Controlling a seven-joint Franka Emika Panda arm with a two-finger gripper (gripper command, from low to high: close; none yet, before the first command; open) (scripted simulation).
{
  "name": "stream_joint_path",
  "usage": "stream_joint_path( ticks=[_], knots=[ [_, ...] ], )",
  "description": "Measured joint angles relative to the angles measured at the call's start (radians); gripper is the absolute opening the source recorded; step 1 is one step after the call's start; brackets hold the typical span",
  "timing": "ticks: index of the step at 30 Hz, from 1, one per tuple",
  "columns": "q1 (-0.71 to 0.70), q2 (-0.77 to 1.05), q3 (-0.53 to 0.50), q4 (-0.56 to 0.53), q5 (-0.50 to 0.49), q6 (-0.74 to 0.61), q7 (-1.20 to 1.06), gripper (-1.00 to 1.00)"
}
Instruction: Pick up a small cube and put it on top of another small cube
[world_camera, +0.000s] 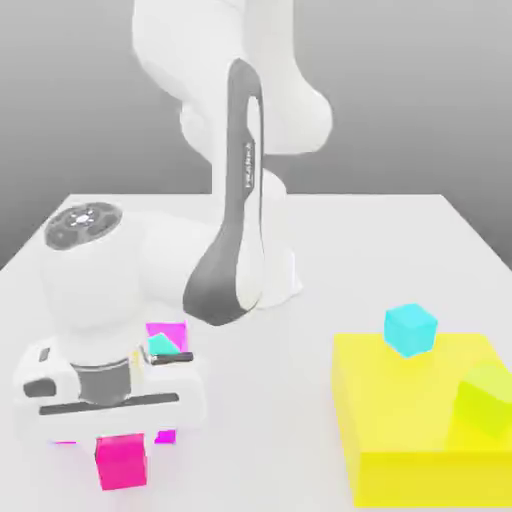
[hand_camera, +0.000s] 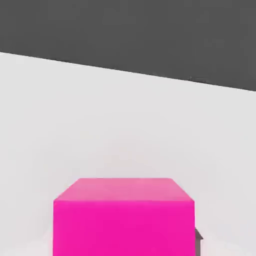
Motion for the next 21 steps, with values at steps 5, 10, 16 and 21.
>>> stream_joint_path(
  ticks=[5,10,16,21],
  knots=[
    [0.125,-0.082,0.117,0.036,-0.036,-0.121,-0.011,-1.0],
    [0.266,-0.168,0.233,0.069,-0.093,-0.233,-0.007,-1.0],
    [0.477,-0.204,0.315,0.104,-0.185,-0.288,0.012,-1.0],
    [0.475,-0.158,0.313,0.087,-0.194,-0.225,0.016,1.0]
  ],
)
